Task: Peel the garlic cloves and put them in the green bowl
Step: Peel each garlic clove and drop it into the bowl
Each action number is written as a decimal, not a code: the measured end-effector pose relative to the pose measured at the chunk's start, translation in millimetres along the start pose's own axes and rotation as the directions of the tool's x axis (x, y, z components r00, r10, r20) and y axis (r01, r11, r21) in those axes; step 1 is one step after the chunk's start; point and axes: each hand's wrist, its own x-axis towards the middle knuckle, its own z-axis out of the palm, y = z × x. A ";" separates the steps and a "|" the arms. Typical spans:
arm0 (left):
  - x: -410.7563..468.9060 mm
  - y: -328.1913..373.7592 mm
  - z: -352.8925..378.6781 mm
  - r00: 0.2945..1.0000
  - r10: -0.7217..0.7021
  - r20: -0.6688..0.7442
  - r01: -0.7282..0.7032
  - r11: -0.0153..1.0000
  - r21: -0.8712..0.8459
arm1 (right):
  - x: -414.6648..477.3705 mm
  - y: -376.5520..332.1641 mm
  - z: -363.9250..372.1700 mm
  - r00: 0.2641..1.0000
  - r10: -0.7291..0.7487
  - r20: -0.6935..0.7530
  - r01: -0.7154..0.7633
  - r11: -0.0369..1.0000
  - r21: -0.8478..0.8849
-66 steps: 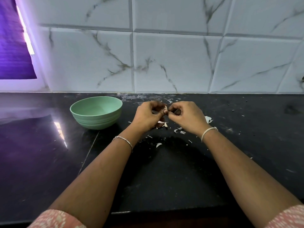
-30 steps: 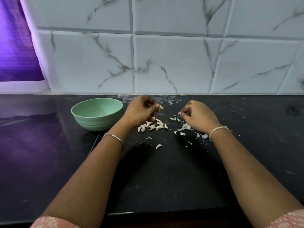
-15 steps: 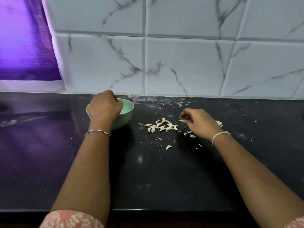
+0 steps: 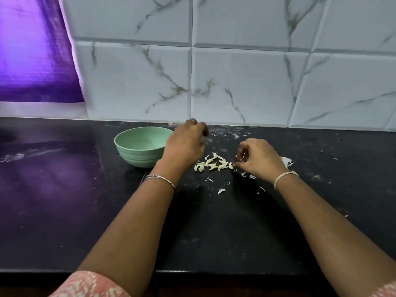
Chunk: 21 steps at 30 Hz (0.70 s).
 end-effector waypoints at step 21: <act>3.4 1.3 32.4 0.976 -0.119 0.182 0.157 0.965 -0.210 | 0.8 -0.7 6.6 0.998 -0.063 0.013 0.062 0.992 0.108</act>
